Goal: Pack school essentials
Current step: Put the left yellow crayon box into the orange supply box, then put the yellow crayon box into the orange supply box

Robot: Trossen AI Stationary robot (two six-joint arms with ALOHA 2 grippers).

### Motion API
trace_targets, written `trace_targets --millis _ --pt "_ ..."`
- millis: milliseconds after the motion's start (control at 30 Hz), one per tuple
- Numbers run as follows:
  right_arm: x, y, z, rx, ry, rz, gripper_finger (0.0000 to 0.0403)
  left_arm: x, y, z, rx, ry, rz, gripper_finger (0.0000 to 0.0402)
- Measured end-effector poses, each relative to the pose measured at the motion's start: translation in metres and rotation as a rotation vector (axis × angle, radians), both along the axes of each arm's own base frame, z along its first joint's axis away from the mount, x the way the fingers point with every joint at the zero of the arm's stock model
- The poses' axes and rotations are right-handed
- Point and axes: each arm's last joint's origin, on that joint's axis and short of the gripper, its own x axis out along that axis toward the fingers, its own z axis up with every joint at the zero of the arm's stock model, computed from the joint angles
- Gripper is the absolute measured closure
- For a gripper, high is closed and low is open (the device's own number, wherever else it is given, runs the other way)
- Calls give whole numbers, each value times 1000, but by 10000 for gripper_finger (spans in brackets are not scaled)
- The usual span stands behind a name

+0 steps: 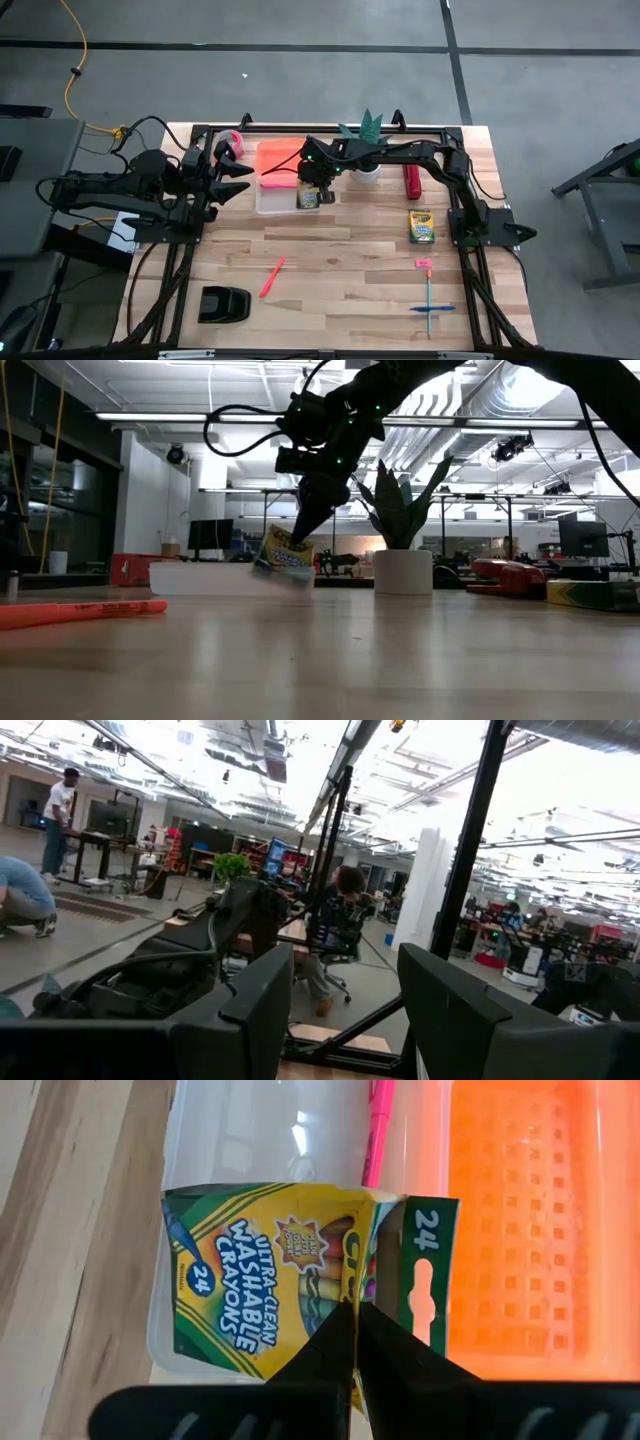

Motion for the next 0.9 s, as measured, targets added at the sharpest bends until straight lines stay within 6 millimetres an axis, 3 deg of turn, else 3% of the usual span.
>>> trace_targets --millis 267,567,700,900 --pt "0 0 0 -11 7 -1 394 0 0 0 0 0 0 229" --pt "-2 0 2 -44 25 -45 265 0 0 0 0 1 0 229" --pt "-8 1 16 -45 13 -50 227 0 0 -1 -1 11 0 229" --pt "-32 11 56 74 6 -98 219 1 0 -3 -3 35 0 229"
